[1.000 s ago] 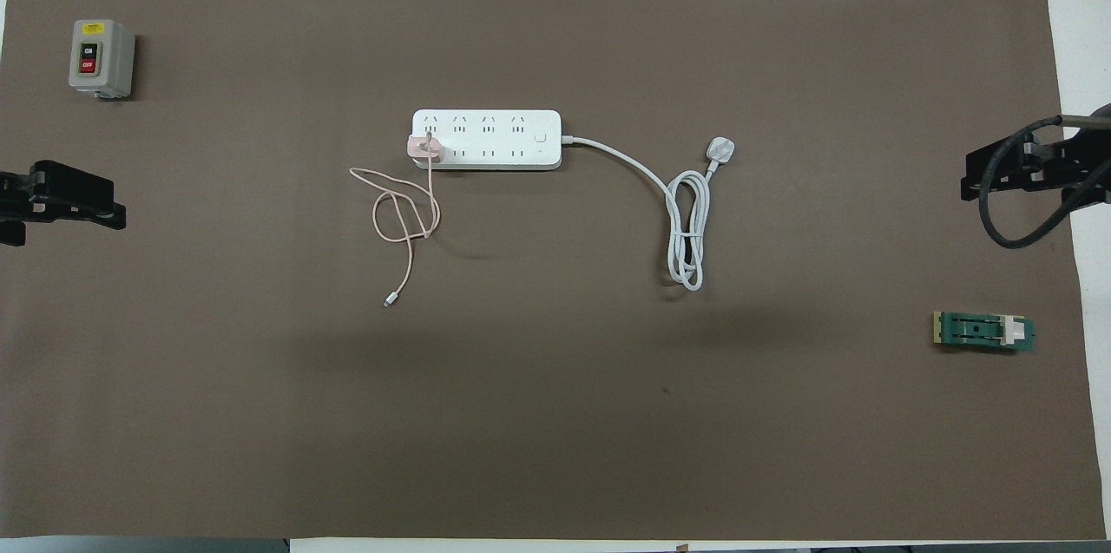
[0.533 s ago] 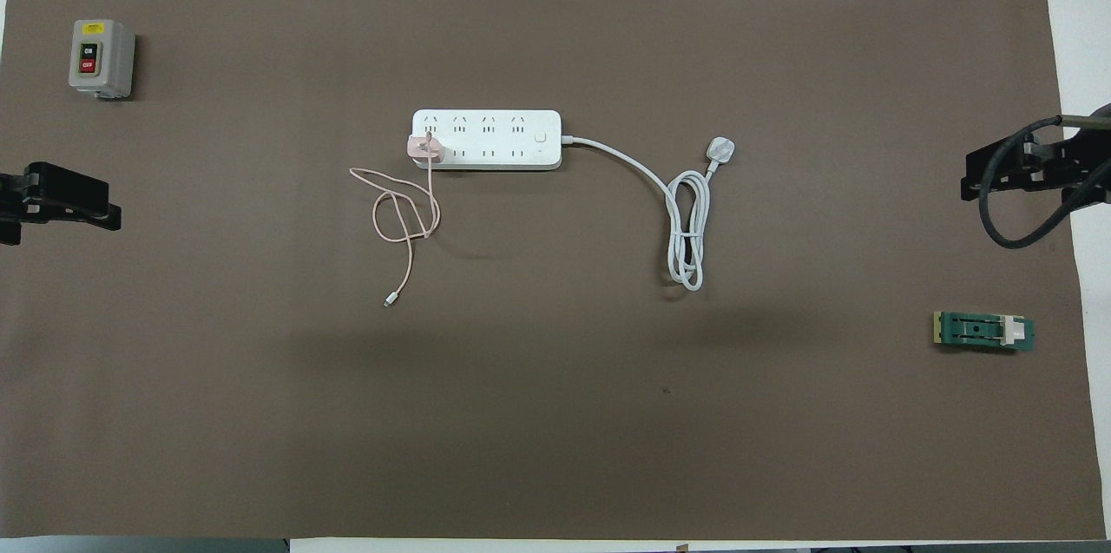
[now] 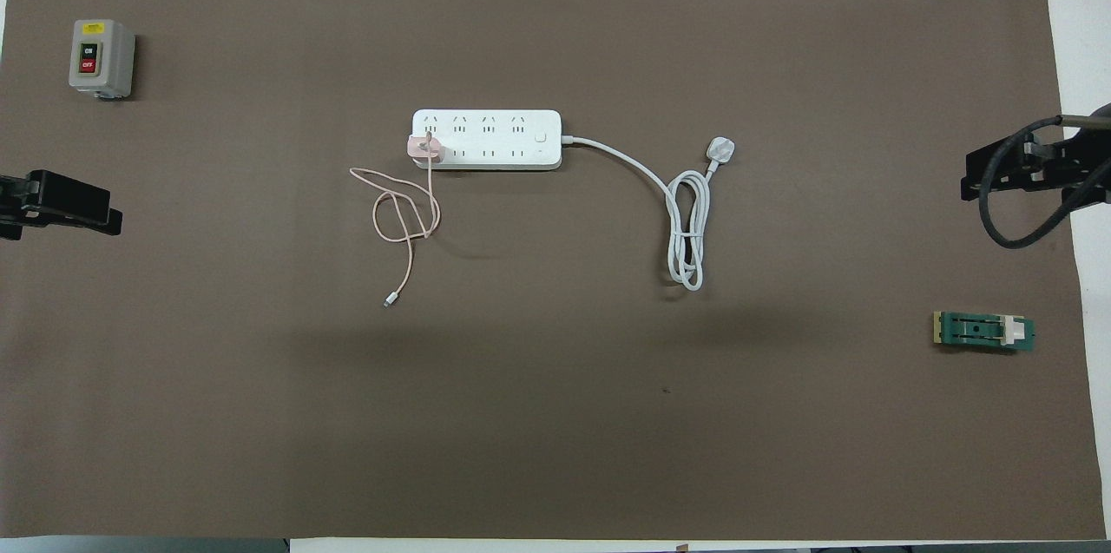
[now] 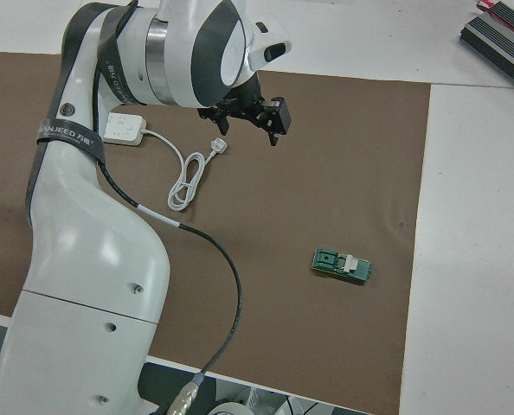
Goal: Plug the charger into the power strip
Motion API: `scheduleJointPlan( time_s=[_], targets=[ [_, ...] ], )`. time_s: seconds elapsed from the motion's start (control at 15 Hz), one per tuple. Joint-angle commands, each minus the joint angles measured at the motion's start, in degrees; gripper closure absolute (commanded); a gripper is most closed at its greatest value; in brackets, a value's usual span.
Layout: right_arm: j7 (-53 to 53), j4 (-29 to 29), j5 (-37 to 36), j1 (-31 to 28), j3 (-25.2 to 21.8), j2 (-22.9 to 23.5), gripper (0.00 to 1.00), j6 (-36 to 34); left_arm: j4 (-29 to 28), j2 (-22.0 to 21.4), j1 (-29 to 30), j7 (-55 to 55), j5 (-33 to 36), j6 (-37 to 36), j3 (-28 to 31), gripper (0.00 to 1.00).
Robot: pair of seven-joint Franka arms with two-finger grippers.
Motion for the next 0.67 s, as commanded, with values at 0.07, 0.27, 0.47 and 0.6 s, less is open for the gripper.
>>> scheduleJointPlan(
  time_s=[0.07,0.27,0.47,0.6],
  targets=[
    [-1.08,-1.12,-0.56,-0.57,0.53,-0.90,0.00,0.50,-1.66,-1.49,-0.41,0.95,-0.38,0.50,0.30,0.00],
    [-1.08,-1.13,-0.56,-0.57,0.53,-0.90,0.00,0.50,-1.66,-1.49,-0.41,1.21,-0.38,0.50,0.30,0.00],
    [-1.08,-1.13,-0.56,-0.57,0.53,-0.90,0.00,0.50,-1.48,-1.49,-0.41,1.39,-0.38,0.68,0.30,0.00],
    [-1.08,-1.12,-0.56,-0.57,0.53,-0.90,0.00,0.50,-1.48,-1.40,-0.32,1.30,-0.38,0.68,0.30,0.00]
  ],
)
